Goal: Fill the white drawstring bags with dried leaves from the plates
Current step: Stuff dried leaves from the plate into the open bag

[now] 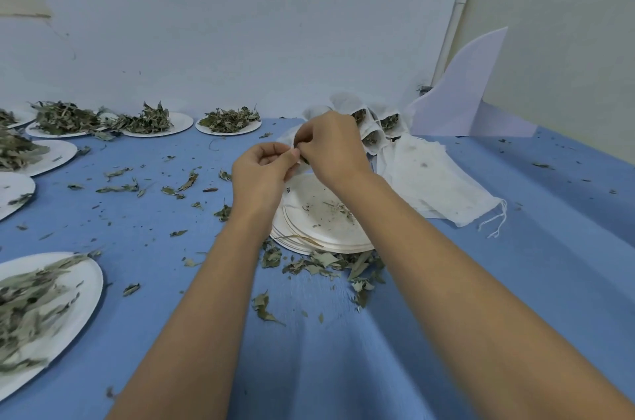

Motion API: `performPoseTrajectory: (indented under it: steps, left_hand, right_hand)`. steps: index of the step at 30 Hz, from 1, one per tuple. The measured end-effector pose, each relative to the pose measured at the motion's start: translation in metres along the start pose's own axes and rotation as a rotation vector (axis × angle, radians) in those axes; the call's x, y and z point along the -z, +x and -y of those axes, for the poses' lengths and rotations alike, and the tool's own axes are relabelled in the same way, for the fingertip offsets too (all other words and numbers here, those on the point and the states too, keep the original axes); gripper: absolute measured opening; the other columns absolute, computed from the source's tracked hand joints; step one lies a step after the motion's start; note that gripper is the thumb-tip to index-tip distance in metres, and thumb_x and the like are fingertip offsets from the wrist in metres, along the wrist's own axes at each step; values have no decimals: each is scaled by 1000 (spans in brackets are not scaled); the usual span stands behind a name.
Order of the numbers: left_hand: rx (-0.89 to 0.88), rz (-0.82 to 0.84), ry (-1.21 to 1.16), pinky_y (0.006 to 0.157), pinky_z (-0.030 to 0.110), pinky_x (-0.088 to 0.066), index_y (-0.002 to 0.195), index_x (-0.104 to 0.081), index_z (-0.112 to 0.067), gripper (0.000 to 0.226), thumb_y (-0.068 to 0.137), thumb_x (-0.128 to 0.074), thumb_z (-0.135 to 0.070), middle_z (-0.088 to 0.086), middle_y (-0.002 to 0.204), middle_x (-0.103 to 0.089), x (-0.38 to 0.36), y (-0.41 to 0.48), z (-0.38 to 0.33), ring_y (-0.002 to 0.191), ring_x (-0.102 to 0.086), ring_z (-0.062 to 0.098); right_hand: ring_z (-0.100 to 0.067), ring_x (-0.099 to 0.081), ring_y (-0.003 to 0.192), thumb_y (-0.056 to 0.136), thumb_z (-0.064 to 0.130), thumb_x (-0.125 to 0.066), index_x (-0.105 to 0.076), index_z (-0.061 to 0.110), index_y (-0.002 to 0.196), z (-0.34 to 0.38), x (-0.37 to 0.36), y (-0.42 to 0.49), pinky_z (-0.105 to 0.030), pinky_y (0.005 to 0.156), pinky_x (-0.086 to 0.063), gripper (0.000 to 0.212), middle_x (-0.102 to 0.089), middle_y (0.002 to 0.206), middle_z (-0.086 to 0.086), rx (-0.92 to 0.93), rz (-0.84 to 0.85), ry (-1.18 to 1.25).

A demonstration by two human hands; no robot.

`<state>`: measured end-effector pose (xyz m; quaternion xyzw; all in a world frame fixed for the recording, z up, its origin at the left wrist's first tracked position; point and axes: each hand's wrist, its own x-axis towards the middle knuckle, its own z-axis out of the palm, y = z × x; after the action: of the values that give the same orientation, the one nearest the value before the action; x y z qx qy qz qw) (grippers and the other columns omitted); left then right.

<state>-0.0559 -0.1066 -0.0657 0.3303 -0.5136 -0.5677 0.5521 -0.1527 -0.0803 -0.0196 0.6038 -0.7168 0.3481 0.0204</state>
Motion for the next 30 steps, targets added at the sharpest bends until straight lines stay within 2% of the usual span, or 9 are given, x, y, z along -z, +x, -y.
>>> performPoseTrajectory:
  steps: [4,7,10,15,18,20,23,25,30]
  left_hand:
    - [3,25,-64,59,13,-49,82,-61,-9,10,85,-66,-1,6,74,-64,1,1,-1,57,-62,4]
    - [1,2,-63,58,12,-48,81,-60,-11,11,85,-67,-3,5,73,-63,1,2,-1,55,-61,3]
    - [7,-27,-31,58,14,-49,81,-60,-13,11,86,-67,-5,4,74,-63,1,3,2,55,-59,5]
    - [20,-43,-51,61,18,-49,83,-59,-12,11,86,-66,-5,2,72,-61,0,5,1,52,-57,4]
    - [32,14,-127,67,22,-50,83,-59,-11,10,87,-66,-5,2,72,-61,-2,3,-2,56,-57,9]
    - [18,57,-134,68,23,-51,83,-59,-11,11,86,-65,-3,1,72,-62,-1,3,-4,58,-57,10]
    - [4,136,-119,67,25,-50,82,-60,-11,11,86,-65,-1,1,71,-62,-1,2,-8,60,-57,13]
    - [-1,178,-95,64,23,-51,83,-61,-10,11,85,-65,-1,1,71,-63,-1,1,-10,61,-58,13]
    - [-146,15,239,58,19,-50,89,-65,-16,10,86,-64,-7,-5,70,-54,-1,2,-18,57,-55,6]
  right_hand:
    - [-13,-29,51,82,2,-55,-44,17,45,-1,7,5,-23,48,-23,41,-34,48,0,-6,140,44]
    - [-13,-44,60,89,3,-51,-66,0,70,-5,13,-1,-25,61,-36,24,-55,63,-6,5,197,248]
    - [-9,-62,79,86,3,-59,-74,8,96,-14,19,-7,-24,80,-51,18,-72,92,-5,-86,53,469]
    - [-5,-60,65,83,10,-66,-73,10,85,-39,25,-20,-15,54,-48,8,-67,79,9,-231,167,348]
    - [-4,-55,69,82,17,-67,-68,13,82,-45,18,-25,-20,59,-43,4,-61,77,12,-284,-10,385]
    - [-8,-57,80,84,22,-63,-64,19,98,-46,16,-25,-22,64,-44,14,-62,95,8,-303,-49,526]
    - [-9,-60,86,82,6,-59,-50,32,131,-47,16,-25,-21,67,-49,56,-52,124,10,-142,63,595]
    - [-8,-60,76,79,-2,-61,-56,28,129,-46,14,-24,-20,66,-49,58,-59,115,11,-16,96,510]
    - [-4,-65,77,82,5,-67,-75,15,97,-43,5,-21,-19,75,-54,20,-68,80,12,-106,-123,490]
